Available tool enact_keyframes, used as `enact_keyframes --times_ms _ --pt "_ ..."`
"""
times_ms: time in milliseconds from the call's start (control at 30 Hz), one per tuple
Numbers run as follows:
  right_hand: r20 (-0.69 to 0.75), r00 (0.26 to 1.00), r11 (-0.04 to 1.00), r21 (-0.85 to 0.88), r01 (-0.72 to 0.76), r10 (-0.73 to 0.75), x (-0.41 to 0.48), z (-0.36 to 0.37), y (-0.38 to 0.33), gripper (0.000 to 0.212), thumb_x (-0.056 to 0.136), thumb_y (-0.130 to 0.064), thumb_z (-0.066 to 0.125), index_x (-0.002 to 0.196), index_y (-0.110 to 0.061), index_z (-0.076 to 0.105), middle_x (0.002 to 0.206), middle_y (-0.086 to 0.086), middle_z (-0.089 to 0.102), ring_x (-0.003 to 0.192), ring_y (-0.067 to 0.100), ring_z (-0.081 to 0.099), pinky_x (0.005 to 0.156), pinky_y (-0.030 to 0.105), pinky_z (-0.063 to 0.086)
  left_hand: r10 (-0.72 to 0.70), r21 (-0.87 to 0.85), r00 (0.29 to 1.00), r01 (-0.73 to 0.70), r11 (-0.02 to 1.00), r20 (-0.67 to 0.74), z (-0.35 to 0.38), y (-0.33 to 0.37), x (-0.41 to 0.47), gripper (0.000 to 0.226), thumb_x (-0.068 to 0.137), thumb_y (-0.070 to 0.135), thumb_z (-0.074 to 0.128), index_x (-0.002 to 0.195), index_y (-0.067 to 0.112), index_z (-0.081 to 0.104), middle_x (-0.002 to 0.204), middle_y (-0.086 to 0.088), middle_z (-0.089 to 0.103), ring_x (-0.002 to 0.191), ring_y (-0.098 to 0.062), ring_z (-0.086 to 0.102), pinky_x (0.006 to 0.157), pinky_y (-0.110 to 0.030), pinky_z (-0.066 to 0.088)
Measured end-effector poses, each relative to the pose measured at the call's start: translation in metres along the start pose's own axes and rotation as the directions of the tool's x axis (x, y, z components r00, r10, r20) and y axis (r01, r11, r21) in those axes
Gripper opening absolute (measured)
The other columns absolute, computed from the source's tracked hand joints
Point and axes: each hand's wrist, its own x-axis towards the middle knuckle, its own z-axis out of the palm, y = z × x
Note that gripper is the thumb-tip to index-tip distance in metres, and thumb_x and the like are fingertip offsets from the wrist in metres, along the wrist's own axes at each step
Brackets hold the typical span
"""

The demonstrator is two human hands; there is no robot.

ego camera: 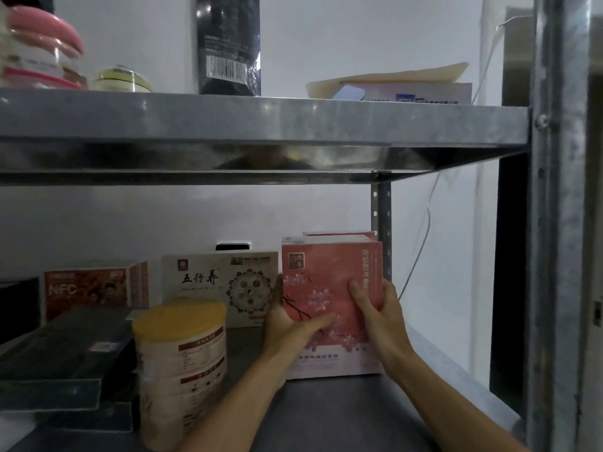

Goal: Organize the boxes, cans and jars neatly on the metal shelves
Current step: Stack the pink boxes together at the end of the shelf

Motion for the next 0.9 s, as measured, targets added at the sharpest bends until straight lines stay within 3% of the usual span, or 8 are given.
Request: enact_keyframes --times_ms 67,200,400,533,633,767,900 --pt "-0.034 0.999 0.999 -0.045 0.02 -0.022 0.003 -0.002 0.005 0.056 0.083 -0.051 0.059 0.13 -0.024 0.044 0.109 -0.009 0.063 0.088 0.006 0.068 0.06 0.016 0.055 0.04 0.015 0.999 -0.04 0.999 0.019 0.004 -0.005 0.005 0.089 0.041 0.028 0.097 0.117 0.037 0.053 0.103 0.013 0.07 0.095 -0.004 0.067 0.084 -0.029 0.054" --pt "-0.073 0.997 0.995 -0.093 0.031 -0.038 0.011 -0.007 0.012 0.057 0.08 -0.055 0.056 0.129 -0.028 0.044 0.113 -0.009 0.063 0.092 0.005 0.066 0.063 0.015 0.054 0.127 0.032 0.988 -0.13 0.991 0.089 0.011 -0.008 0.01 0.091 0.042 0.019 0.097 0.116 0.041 0.049 0.105 0.016 0.068 0.096 0.002 0.064 0.078 -0.02 0.052" --pt "-0.075 0.996 0.995 -0.096 0.031 -0.038 0.024 -0.015 0.019 0.051 0.083 -0.055 0.052 0.127 -0.032 0.04 0.11 -0.015 0.059 0.094 0.005 0.064 0.066 0.017 0.054 0.192 0.064 0.974 -0.201 0.977 0.123 0.021 -0.015 0.023 0.107 0.034 0.036 0.098 0.124 0.05 0.042 0.117 0.018 0.062 0.108 0.001 0.059 0.092 -0.036 0.054" --pt "-0.085 0.996 0.995 -0.1 0.017 -0.025 0.031 -0.018 0.024 0.053 0.081 -0.059 0.051 0.124 -0.032 0.035 0.109 -0.016 0.057 0.093 0.007 0.063 0.067 0.018 0.052 0.235 0.102 0.963 -0.249 0.963 0.133 0.024 -0.017 0.026 0.097 0.038 0.038 0.097 0.117 0.052 0.043 0.115 0.019 0.062 0.105 0.005 0.06 0.089 -0.03 0.055" --pt "-0.092 0.995 0.994 -0.112 0.018 -0.028 0.035 -0.02 0.025 0.051 0.082 -0.058 0.05 0.123 -0.031 0.035 0.105 -0.018 0.056 0.089 0.004 0.062 0.061 0.014 0.051 0.231 0.123 0.964 -0.248 0.961 0.134 0.027 -0.021 0.03 0.095 0.04 0.039 0.096 0.118 0.053 0.042 0.117 0.019 0.061 0.106 0.005 0.059 0.09 -0.03 0.055" --pt "-0.112 0.993 0.99 -0.143 0.012 -0.029 0.041 -0.024 0.029 0.047 0.084 -0.058 0.049 0.122 -0.032 0.038 0.103 -0.02 0.056 0.086 0.004 0.063 0.055 0.012 0.05 0.19 0.188 0.974 -0.212 0.959 0.127 0.031 -0.029 0.037 0.119 0.037 0.055 0.093 0.137 0.051 0.027 0.133 0.014 0.047 0.121 -0.004 0.05 0.1 -0.038 0.049" --pt "-0.126 0.991 0.99 -0.143 0.019 -0.037 0.044 -0.028 0.033 0.048 0.084 -0.058 0.051 0.122 -0.031 0.042 0.106 -0.016 0.06 0.09 0.005 0.063 0.06 0.013 0.05 0.153 0.232 0.975 -0.188 0.954 0.162 0.034 -0.035 0.042 0.127 0.036 0.057 0.092 0.14 0.05 0.02 0.138 0.013 0.04 0.128 -0.009 0.044 0.105 -0.043 0.045"
